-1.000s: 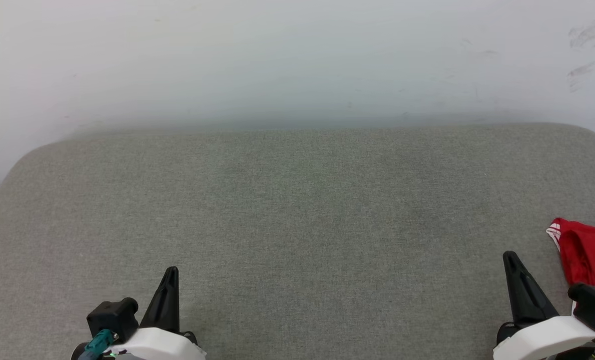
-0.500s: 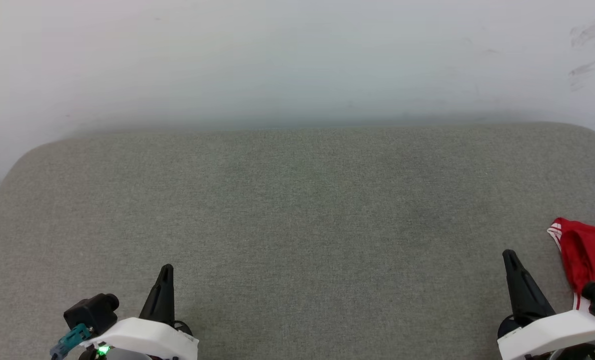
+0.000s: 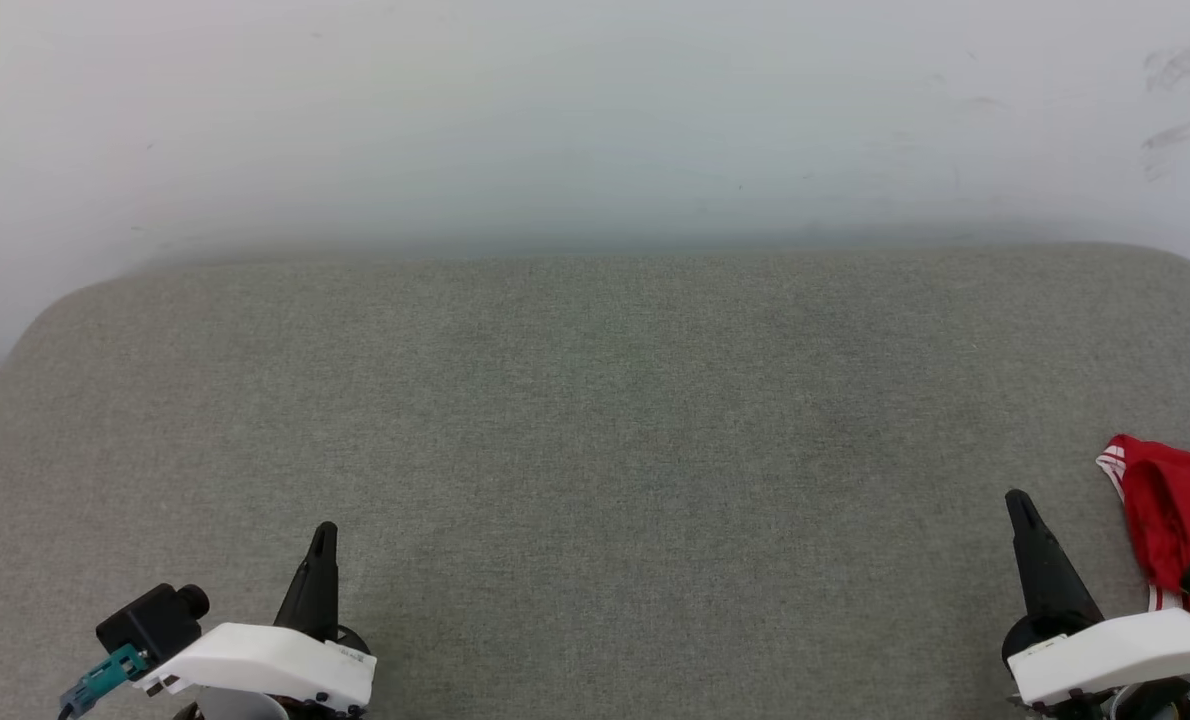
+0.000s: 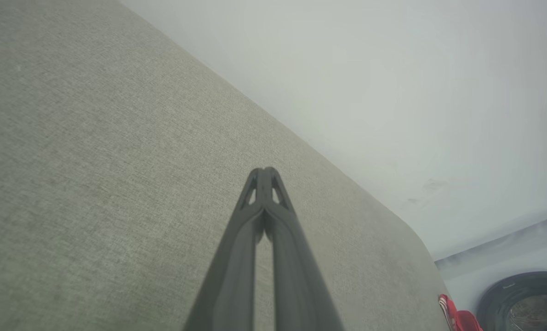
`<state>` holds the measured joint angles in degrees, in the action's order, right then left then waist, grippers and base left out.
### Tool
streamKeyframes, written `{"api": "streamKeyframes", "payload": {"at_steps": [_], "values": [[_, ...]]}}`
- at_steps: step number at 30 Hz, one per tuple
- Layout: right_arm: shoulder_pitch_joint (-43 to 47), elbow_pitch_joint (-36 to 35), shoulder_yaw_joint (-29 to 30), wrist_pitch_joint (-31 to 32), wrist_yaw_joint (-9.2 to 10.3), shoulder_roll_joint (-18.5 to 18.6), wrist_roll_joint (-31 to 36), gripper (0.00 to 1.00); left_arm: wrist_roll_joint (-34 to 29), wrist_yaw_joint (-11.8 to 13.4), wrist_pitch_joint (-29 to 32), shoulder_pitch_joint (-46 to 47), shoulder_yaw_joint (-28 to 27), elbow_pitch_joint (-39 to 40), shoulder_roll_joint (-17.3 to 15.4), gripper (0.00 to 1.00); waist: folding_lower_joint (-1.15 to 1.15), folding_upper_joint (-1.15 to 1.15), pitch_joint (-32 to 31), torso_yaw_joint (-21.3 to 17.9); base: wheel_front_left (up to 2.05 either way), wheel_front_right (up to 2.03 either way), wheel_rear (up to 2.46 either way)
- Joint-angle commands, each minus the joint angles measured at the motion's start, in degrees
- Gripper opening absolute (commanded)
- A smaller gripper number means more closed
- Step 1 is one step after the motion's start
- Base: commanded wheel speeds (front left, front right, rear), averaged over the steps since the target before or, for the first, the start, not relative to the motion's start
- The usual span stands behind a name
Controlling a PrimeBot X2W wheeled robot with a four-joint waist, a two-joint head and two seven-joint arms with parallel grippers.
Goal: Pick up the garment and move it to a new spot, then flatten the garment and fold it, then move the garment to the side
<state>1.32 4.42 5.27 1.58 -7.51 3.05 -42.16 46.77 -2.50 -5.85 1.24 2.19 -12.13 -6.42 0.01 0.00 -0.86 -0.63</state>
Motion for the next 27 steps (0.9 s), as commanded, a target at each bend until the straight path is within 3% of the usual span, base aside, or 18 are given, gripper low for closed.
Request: {"api": "streamKeyframes", "payload": {"at_steps": [1, 27], "values": [[-1.9, -0.1, 0.2, 0.2, 0.01, 0.0, -2.5, 0.00, 2.1, -0.3, 0.5, 1.6, -0.6, 0.5, 0.2, 0.00, 0.00, 0.00, 0.0, 0.0, 0.00, 0.00, 0.00], [-4.3, 3.6, 0.7, 2.1, 0.01, -0.1, -20.8, 0.00, 18.8, -2.2, 5.2, 3.2, -3.9, -0.4, 1.5, 0.00, -0.01, 0.00, 0.3, 0.2, 0.00, 0.00, 0.00]]}}
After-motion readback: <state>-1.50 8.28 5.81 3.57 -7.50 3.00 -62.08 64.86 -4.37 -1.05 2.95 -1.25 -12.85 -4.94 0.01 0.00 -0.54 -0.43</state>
